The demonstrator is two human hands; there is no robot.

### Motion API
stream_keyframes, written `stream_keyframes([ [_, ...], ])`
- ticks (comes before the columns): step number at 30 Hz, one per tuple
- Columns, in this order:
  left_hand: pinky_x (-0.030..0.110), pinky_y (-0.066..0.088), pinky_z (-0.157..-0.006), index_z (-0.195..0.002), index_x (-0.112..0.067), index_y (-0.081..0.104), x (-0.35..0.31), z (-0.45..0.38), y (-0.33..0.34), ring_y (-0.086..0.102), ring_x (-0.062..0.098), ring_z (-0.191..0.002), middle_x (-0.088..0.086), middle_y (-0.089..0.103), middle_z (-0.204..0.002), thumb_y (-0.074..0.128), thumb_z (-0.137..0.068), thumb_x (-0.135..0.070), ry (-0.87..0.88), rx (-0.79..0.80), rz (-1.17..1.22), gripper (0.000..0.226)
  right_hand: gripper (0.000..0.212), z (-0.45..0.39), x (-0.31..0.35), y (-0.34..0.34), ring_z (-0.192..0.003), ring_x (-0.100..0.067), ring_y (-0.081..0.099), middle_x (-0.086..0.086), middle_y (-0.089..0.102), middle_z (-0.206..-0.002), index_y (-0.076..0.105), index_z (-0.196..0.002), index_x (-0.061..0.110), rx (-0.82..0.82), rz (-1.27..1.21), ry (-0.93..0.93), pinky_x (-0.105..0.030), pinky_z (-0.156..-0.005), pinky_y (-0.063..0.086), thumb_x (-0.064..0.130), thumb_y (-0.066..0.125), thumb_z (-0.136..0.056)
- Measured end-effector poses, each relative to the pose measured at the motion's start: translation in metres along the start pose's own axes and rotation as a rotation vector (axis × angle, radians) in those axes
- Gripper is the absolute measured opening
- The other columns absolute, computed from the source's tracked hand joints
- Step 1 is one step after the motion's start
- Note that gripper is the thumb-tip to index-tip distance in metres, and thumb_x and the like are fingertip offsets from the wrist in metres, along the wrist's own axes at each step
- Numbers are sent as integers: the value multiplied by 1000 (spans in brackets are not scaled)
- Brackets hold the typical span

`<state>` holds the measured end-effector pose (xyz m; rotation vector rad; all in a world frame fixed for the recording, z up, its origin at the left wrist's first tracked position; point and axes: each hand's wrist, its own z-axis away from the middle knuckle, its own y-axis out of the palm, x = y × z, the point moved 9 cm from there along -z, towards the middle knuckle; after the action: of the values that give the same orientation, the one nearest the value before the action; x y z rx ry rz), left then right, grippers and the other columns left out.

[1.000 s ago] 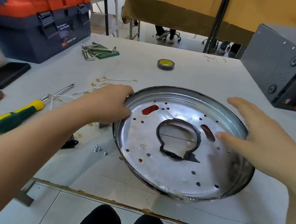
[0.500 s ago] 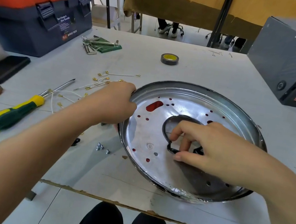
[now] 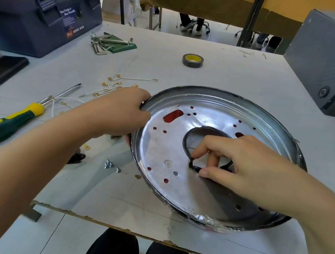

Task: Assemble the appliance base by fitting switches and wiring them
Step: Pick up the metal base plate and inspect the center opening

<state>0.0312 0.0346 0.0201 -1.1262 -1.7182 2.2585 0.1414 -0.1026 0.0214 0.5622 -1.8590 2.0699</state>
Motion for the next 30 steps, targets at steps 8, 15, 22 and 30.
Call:
stream_keyframes([
  [8, 27, 39, -47, -92, -4, 56, 1, -1, 0, 49, 21, -56, 9, 52, -74, 45, -91, -13, -2, 4, 11, 15, 12, 0, -3, 0, -67, 16, 51, 13, 61, -78, 61, -102, 32, -17, -66, 14, -3, -64, 36, 27, 54, -93],
  [15, 25, 36, -45, -90, -2, 54, 1, -1, 0, 45, 20, -54, 8, 48, -69, 44, -91, -13, -8, -8, 19, 15, 17, -1, -9, 0, -76, 1, 53, 15, 62, -77, 62, -103, 33, -10, -73, 20, -12, -66, 41, 22, 51, -95],
  [22, 24, 33, -42, -75, -14, 50, 0, 1, 2, 41, 17, -51, 5, 46, -65, 44, -91, -10, -13, -7, 33, 17, 16, 0, -8, 1, -60, 9, 50, 9, 63, -80, 58, -97, 41, 25, -135, 20, -6, -61, 37, 27, 58, -91],
  [30, 24, 33, -45, -72, -15, 48, 0, 2, 2, 43, 17, -53, 5, 47, -67, 43, -90, -10, -19, -16, 48, 19, 9, 1, -7, 2, -59, 12, 51, 8, 64, -80, 58, -98, 38, 32, -153, 5, -4, -61, 37, 35, 57, -89],
])
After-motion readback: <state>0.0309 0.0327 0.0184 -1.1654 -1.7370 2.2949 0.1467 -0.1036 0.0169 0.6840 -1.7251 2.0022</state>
